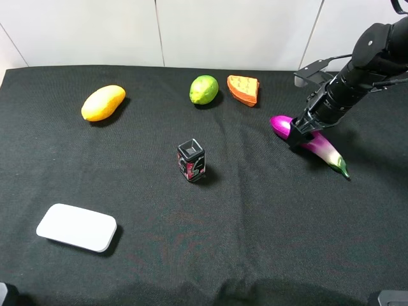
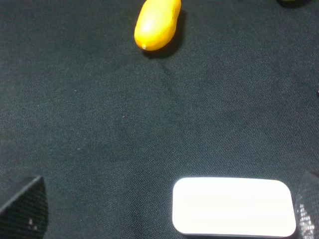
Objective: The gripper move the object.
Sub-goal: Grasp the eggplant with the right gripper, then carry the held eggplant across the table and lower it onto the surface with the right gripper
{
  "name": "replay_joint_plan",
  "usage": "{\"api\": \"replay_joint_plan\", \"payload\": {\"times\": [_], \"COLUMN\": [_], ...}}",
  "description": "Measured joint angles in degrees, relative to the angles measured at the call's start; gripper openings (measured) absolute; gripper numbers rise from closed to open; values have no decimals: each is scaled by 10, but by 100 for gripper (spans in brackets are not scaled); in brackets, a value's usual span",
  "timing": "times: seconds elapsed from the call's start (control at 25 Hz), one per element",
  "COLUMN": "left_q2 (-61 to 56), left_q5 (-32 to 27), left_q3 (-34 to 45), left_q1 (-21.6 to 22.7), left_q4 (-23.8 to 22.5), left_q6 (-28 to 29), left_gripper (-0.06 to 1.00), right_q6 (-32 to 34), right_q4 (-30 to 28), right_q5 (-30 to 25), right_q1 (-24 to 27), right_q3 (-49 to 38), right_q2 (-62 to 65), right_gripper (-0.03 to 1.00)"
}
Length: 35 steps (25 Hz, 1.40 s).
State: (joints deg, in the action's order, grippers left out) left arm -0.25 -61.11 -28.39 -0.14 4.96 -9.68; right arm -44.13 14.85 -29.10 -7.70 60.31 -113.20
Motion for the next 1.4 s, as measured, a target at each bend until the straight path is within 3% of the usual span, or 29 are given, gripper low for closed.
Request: {"api": "replay_joint_plan", "payload": {"times": [0.08,0.8,1.4], "left_q2": [0,0,0], "left_q5": [0,0,0], "left_q3": [0,0,0], "left_q1": [0,0,0], "left_q4": [0,0,0], "left_q6": [0,0,0], "left_gripper": [98,98,98], "right_q6": [1,9,64], "right_q4": [-1,-1,-1], "right_q5": [0,-4,-93], "right_q1": [0,0,0], "right_q3": [0,0,0], "right_q2": [0,8,92], "right_gripper": [39,40,40]}}
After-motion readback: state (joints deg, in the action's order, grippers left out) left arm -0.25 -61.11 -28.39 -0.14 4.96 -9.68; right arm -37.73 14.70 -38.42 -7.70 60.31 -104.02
